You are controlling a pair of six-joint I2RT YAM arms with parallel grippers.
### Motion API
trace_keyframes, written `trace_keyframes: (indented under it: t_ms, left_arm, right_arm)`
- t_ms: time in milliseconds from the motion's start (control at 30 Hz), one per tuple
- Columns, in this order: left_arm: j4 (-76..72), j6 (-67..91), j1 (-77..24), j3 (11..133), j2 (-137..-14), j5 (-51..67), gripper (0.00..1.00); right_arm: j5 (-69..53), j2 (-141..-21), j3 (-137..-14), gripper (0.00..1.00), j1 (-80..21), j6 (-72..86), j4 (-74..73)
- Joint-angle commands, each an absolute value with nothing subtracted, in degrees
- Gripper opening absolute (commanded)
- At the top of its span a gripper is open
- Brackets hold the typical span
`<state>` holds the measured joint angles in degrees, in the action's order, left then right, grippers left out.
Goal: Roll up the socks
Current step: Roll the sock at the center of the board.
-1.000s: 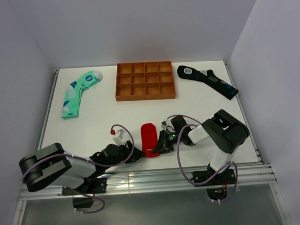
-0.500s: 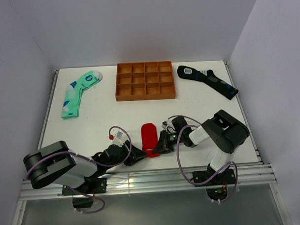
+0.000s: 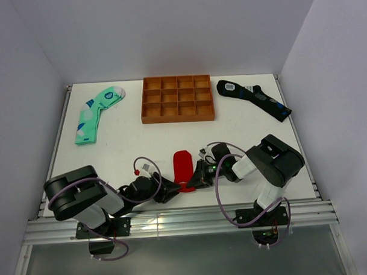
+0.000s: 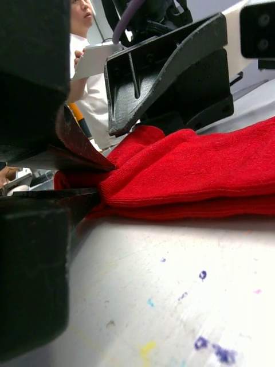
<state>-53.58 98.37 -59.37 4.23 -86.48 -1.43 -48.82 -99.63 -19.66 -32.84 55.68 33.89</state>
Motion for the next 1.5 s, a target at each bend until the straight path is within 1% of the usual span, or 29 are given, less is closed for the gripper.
trace_keyframes:
  t_ms: [0, 200, 300, 400, 533, 700, 867, 900, 1033, 1267, 1467]
  left_arm:
    - [-49.21, 101.07, -59.15, -0.70, -92.71, -1.58, 0.47]
    - [-52.91, 103.80, -58.89, -1.84, -96.85, -2.02, 0.44]
    - [-51.52, 104.94, -58.80, -2.46, -96.42, -2.98, 0.42]
    - [-49.58, 105.55, -58.54, -3.08, -94.67, -3.69, 0.43]
    - [-43.87, 105.64, -58.10, -2.47, -91.33, -4.83, 0.44]
    - [-30.52, 105.12, -57.57, -0.44, -84.83, -7.11, 0.48]
    - [-21.90, 101.35, -57.57, 4.74, -80.78, -9.75, 0.49]
    - [-19.01, 100.73, -57.57, 5.62, -80.60, -9.93, 0.48]
    - [-15.92, 98.01, -57.57, 8.34, -81.12, -10.98, 0.46]
    - [-12.84, 95.54, -57.57, 10.63, -83.85, -12.83, 0.43]
    - [-4.14, 91.76, -58.01, 14.06, -82.09, -19.32, 0.42]
  right_arm:
    - [-36.04, -103.62, -15.21, 0.00, -31.99, 58.01, 18.28]
    - [-35.86, -103.27, -15.21, 0.00, -32.08, 57.83, 18.37]
    - [-35.86, -103.10, -14.94, 0.00, -31.99, 57.92, 18.54]
    - [-35.69, -102.92, -14.77, 0.00, -31.99, 57.83, 18.54]
    - [-35.68, -102.66, -14.50, 0.00, -32.08, 57.66, 18.89]
    - [-35.68, -102.74, -14.59, 0.00, -31.99, 57.48, 18.63]
    - [-36.12, -103.36, -14.94, 0.00, -31.99, 57.48, 19.16]
    - [-36.21, -103.53, -14.94, 0.00, -31.99, 57.39, 19.16]
    - [-36.56, -103.71, -14.94, 0.00, -31.99, 57.48, 19.69]
    - [-36.56, -103.36, -14.50, 0.00, -32.08, 57.48, 19.69]
    - [-36.47, -103.36, -14.68, 0.00, -31.99, 57.30, 19.51]
